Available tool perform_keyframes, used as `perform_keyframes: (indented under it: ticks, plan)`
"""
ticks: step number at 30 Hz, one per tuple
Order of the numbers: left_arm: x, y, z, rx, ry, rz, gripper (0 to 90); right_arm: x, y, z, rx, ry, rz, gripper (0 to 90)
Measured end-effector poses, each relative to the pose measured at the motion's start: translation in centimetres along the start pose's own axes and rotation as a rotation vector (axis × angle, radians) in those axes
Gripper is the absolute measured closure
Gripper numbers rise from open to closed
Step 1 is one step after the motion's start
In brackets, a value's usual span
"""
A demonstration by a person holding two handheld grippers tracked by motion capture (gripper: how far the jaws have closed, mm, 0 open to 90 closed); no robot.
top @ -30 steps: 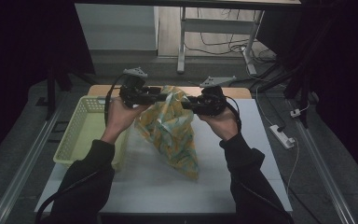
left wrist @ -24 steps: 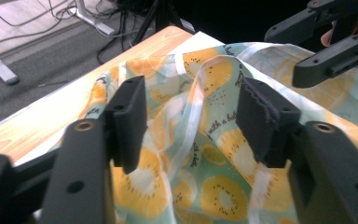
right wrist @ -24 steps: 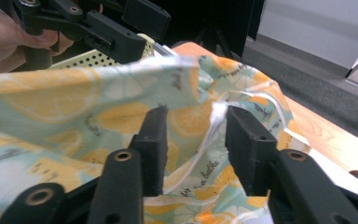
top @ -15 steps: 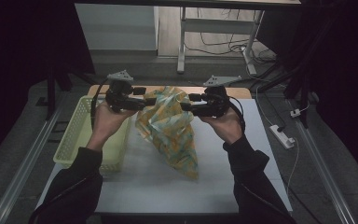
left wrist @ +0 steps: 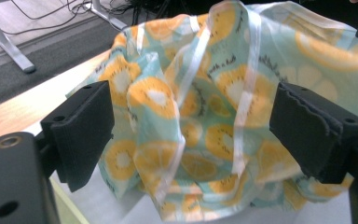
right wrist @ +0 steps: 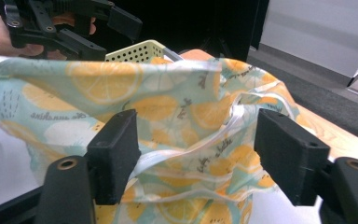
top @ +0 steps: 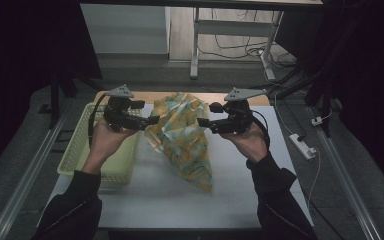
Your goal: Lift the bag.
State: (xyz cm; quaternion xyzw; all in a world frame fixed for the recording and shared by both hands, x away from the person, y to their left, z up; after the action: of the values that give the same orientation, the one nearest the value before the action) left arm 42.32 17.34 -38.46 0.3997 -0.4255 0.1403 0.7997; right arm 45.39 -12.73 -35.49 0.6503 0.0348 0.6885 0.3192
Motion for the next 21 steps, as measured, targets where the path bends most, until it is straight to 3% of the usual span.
perform_keyframes:
  ticks: [13,21]
  plan:
    - [-3.4,0.5,-0.2,0.039,0.006,-0.057,3.5,-2.7,0.6,-0.6,-0.009,-0.039,-0.023,16.9]
    - [-4.7,1.6,-0.4,0.035,0.026,-0.026,1.7,-4.4,0.2,-0.7,-0.005,-0.058,-0.050,13.7]
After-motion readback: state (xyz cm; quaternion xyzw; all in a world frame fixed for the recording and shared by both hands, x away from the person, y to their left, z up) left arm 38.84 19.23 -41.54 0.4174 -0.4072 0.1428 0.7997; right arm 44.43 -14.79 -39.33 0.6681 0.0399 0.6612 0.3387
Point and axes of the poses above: each handheld gripper's, and its own axes: y roughly backward along the jaws, x roughly out of its top, z roughly to its right, the point moved 3 cm from there along -y, roughly forward along the jaws, and after that the axes turned 13 degrees about y, right-handed, at the moved point
